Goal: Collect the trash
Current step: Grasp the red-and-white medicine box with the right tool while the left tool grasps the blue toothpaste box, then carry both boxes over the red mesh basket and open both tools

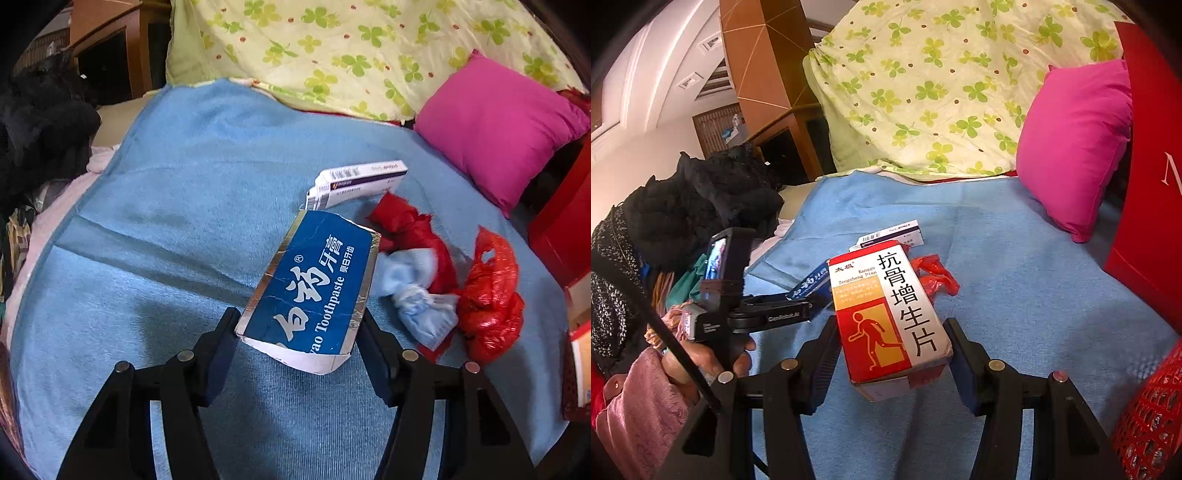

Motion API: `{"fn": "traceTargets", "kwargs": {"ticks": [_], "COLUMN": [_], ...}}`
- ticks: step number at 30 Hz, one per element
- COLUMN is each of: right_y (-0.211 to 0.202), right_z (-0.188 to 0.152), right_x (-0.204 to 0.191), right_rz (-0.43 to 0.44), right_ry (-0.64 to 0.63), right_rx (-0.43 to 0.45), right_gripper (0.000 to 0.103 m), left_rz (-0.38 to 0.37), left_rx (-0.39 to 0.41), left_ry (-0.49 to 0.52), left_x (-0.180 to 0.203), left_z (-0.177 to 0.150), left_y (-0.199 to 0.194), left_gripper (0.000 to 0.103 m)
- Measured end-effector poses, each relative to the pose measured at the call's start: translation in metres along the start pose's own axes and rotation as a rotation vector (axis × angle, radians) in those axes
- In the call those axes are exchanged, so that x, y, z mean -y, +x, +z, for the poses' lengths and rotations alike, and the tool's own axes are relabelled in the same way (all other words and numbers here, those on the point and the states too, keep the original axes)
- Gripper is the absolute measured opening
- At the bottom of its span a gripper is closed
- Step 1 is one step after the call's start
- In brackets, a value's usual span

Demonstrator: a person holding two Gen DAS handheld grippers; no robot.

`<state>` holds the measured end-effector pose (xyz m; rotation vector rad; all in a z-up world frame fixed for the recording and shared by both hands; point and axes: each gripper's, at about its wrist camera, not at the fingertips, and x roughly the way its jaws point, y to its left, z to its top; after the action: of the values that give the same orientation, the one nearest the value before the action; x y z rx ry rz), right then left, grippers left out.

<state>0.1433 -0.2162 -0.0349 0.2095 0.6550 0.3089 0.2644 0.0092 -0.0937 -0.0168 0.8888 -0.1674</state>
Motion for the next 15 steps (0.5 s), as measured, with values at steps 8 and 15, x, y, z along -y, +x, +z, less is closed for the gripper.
{"fn": "traceTargets", "kwargs": {"ticks": [8, 15], "right_y": [-0.010, -0.023], "right_z": [0.002, 0.005], "right_x": [-0.005, -0.019], "right_rz": [-0.004, 0.002], "right_ry": [0.005, -0.018], "right_rx": [0.030, 0.067], "right_gripper": [0.058, 0.058], "left_rz": [0.016, 0.023], "left_rx": [0.074, 0.137], "left_ry": [-0.006, -0.026], "left_x": [-0.010, -0.020], "left_z": [-0.007, -0.025], "left_y": [-0.038, -0.081], "left_gripper": [0.064, 0.064]}}
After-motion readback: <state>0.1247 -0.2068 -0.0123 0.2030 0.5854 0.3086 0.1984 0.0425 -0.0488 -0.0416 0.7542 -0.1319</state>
